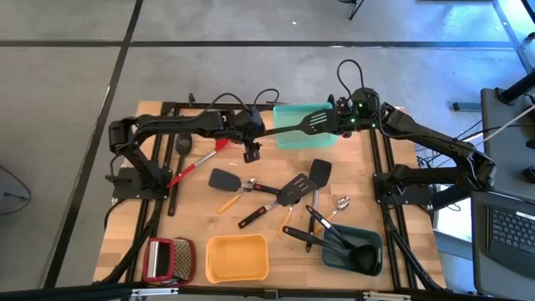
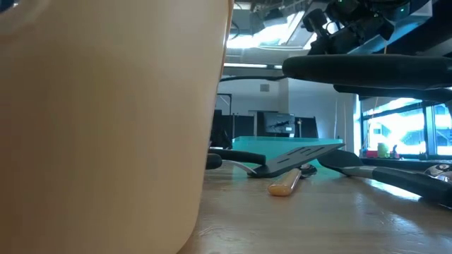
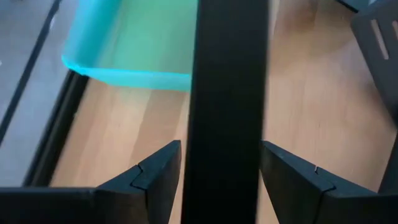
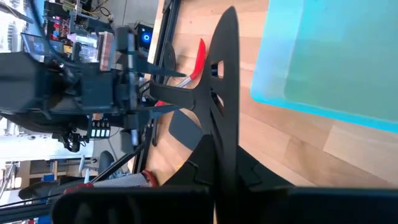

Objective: Pick & Place Kitchen Items
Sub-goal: Put the black spatula into the green bin

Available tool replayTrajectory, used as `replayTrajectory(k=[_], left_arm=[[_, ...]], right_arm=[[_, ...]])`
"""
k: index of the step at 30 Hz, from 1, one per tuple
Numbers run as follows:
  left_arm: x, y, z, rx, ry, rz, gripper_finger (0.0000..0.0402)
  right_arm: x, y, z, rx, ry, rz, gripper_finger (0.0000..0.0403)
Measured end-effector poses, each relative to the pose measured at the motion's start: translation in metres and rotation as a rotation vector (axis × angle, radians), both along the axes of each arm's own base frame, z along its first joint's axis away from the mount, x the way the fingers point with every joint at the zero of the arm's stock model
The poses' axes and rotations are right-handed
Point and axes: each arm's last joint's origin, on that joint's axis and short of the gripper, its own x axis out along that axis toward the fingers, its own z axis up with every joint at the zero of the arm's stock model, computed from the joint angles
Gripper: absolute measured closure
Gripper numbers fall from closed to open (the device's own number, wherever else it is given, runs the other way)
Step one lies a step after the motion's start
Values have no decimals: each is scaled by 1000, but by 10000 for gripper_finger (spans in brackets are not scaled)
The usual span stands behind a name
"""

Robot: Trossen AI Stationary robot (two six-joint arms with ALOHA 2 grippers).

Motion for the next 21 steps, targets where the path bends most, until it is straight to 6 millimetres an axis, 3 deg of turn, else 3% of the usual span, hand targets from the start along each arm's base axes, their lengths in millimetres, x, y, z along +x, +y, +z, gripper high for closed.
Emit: replayTrajectory(k=[9, 21], left_arm=[[3, 1, -4, -23, -14, 22, 218], [0, -2, -7, -87, 15, 19, 356]], right_arm=[[2, 4, 0, 0, 0, 21, 398], [2, 4, 0, 0, 2, 20, 392]])
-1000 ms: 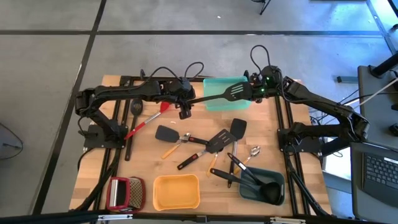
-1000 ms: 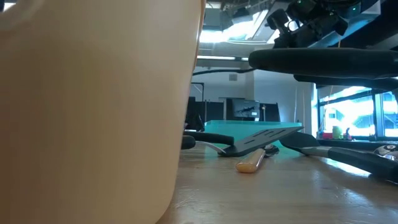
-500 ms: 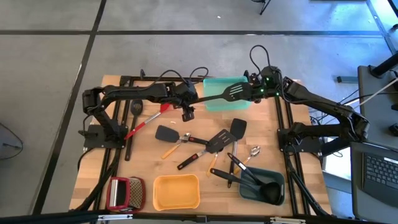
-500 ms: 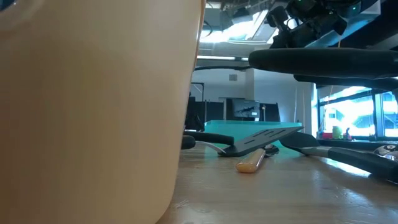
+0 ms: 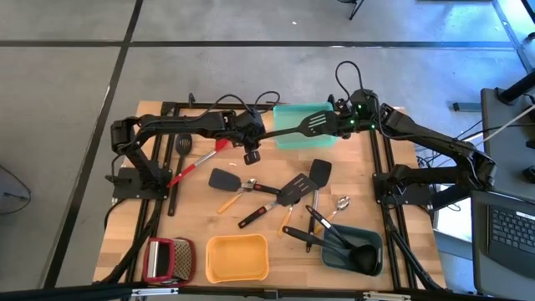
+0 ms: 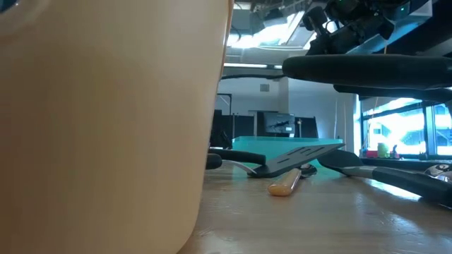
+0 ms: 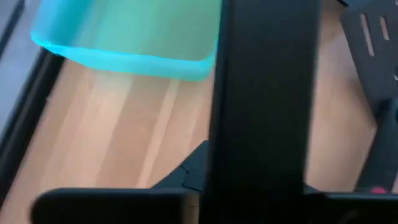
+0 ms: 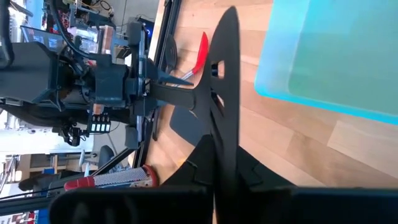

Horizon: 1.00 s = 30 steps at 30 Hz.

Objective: Pick & Place Kitchen Items
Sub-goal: Put the black spatula into the green bin

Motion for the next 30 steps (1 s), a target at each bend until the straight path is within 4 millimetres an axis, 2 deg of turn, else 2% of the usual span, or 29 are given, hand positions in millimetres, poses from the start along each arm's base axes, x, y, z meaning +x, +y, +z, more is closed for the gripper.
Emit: replayTrajectory(k=[2, 13, 21, 26, 30], left_arm=[[-1, -2, -1, -18, 11, -29, 374], [-4, -4, 0, -78, 21, -30, 373], [-19, -6, 16, -115, 17, -33, 374], [-34, -6, 20, -124, 82, 51, 381], [-41, -7, 19, -177, 136, 25, 383]], right_arm=[[0, 0, 1, -5, -8, 1, 391], [1, 0, 1, -24, -9, 17, 388], [2, 1, 2, -25, -36, 75, 383], [-1, 1, -1, 17, 0, 47, 352], [-2, 1, -3, 55, 10, 40, 312]])
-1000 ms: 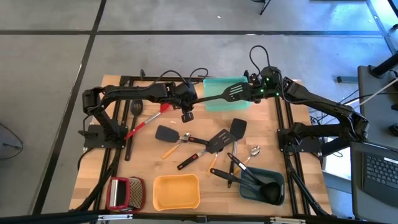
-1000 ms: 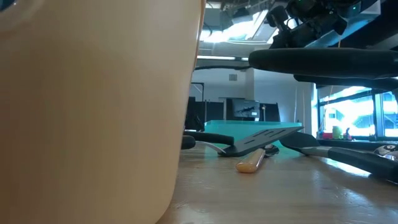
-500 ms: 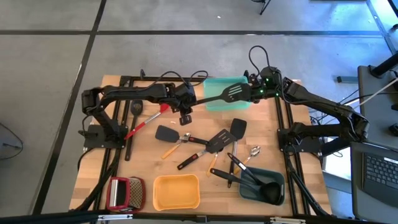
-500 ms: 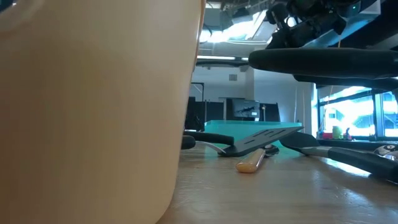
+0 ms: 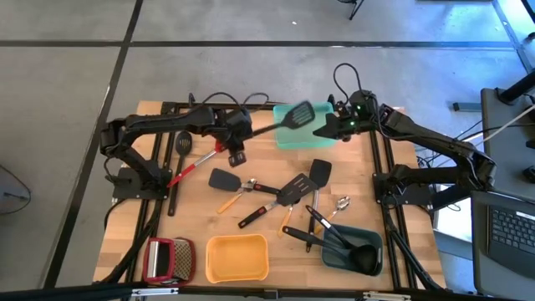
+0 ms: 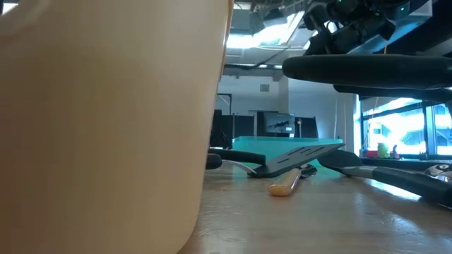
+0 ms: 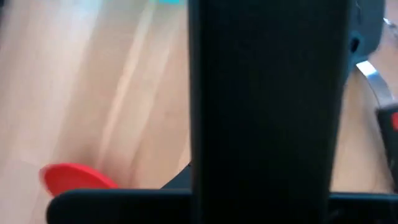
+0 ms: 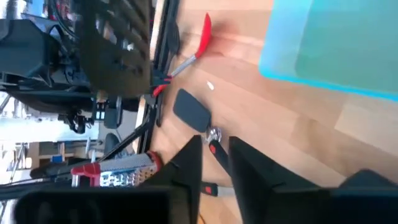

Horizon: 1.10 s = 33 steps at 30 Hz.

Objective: Pick & Place Kitchen Items
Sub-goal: Put the black spatula into the green bin

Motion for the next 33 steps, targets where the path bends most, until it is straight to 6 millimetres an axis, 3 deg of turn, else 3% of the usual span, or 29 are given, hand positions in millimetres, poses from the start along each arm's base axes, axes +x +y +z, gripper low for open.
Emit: replayTrajectory(k=[8, 17, 22, 33], left_arm=[[-9, 9, 2, -44, 33, -25, 383], [-9, 31, 17, -37, 64, -47, 383], [9, 41, 9, -65, 156, -106, 383], [75, 64, 0, -57, 271, -163, 383]], right_arm=[[1, 0, 3, 5, -43, 47, 236], [2, 7, 9, 23, -160, 282, 225], [-3, 14, 12, 19, -169, 346, 226], [-32, 28, 10, 28, 6, 217, 226]])
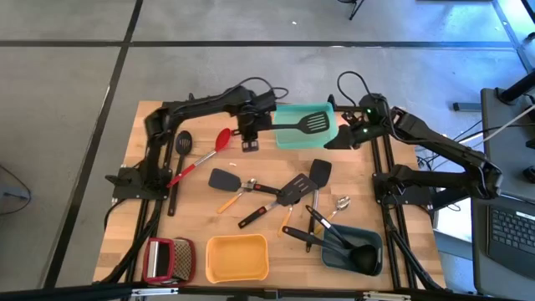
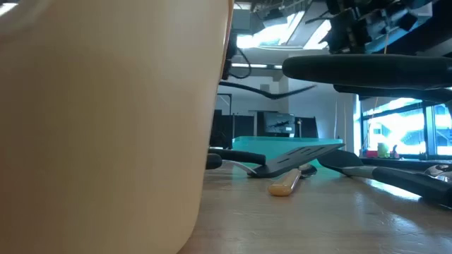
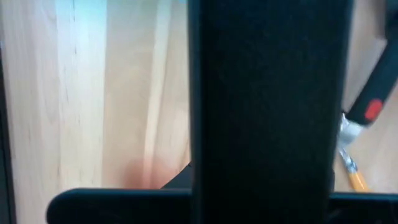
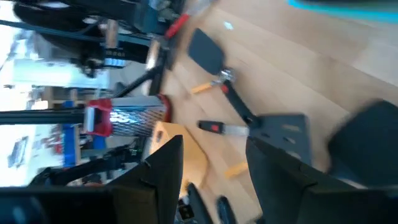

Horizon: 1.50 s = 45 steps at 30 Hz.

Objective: Pick & Place Kitchen Items
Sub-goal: Put the black spatula into the green bin

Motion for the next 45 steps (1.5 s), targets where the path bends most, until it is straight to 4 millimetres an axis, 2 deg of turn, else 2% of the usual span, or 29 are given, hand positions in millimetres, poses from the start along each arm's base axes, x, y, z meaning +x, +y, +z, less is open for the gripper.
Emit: replayTrajectory(k=[3, 7, 13, 16, 25, 38, 45], left_arm=[[14, 8, -5, -8, 34, 2, 383], [27, 22, -21, -38, 81, 35, 383], [33, 37, -43, -87, 149, 77, 383], [37, 41, -47, -88, 119, 51, 383], [45, 48, -48, -29, 44, 68, 383], [54, 56, -63, -5, -3, 91, 383], [49, 61, -80, -49, 76, 107, 383]], right_arm=[[-10, 5, 2, -32, 28, -18, 226], [-24, 9, 9, -104, -2, -46, 226], [-42, 16, 22, -193, -86, -76, 226], [-47, 19, 27, -218, -130, -67, 226], [-47, 16, 33, -214, -260, 55, 226], [-47, 7, 33, -230, -256, 13, 226], [-41, 1, 30, -222, -249, 13, 226]])
